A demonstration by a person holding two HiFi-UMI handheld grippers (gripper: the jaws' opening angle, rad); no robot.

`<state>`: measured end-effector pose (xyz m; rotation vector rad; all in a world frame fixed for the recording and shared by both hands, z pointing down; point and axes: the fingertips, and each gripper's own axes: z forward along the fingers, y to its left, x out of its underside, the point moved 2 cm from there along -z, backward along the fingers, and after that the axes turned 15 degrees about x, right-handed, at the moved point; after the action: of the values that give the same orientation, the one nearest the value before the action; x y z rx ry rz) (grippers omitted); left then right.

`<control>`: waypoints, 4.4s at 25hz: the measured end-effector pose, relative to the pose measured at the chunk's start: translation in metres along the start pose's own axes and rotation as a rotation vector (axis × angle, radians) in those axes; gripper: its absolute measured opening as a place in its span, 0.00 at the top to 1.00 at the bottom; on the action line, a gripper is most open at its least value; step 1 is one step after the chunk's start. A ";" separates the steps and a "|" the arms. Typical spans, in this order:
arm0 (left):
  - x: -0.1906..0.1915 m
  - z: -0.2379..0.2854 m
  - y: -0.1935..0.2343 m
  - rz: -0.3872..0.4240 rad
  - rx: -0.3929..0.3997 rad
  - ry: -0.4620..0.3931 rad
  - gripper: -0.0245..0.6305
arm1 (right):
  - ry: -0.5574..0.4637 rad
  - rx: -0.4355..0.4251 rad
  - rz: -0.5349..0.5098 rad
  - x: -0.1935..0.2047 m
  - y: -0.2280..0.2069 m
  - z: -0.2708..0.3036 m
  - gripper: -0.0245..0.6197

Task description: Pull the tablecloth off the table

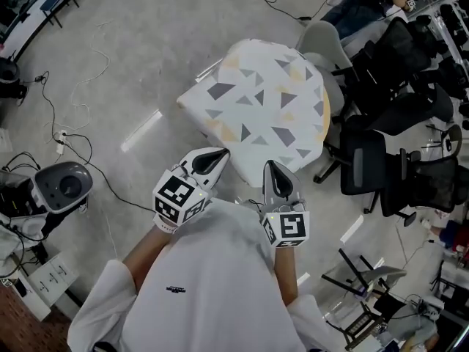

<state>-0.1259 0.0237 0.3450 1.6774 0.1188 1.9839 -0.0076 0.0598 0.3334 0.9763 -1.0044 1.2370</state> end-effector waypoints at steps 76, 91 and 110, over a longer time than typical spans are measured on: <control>0.009 0.261 0.311 -0.247 -0.299 0.072 0.95 | 0.431 -0.604 -0.523 0.161 -0.163 0.617 0.57; 0.014 0.255 0.297 -0.272 -0.306 0.076 0.95 | 0.800 -0.772 -0.491 0.199 -0.168 0.665 0.48; 0.009 0.245 0.277 -0.249 -0.303 0.060 0.95 | 0.718 -0.780 -0.769 0.171 -0.164 0.633 0.94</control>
<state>0.0096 -0.2746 0.5178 1.3419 0.0433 1.7663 0.1239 -0.5148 0.6644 0.1915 -0.3793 0.3919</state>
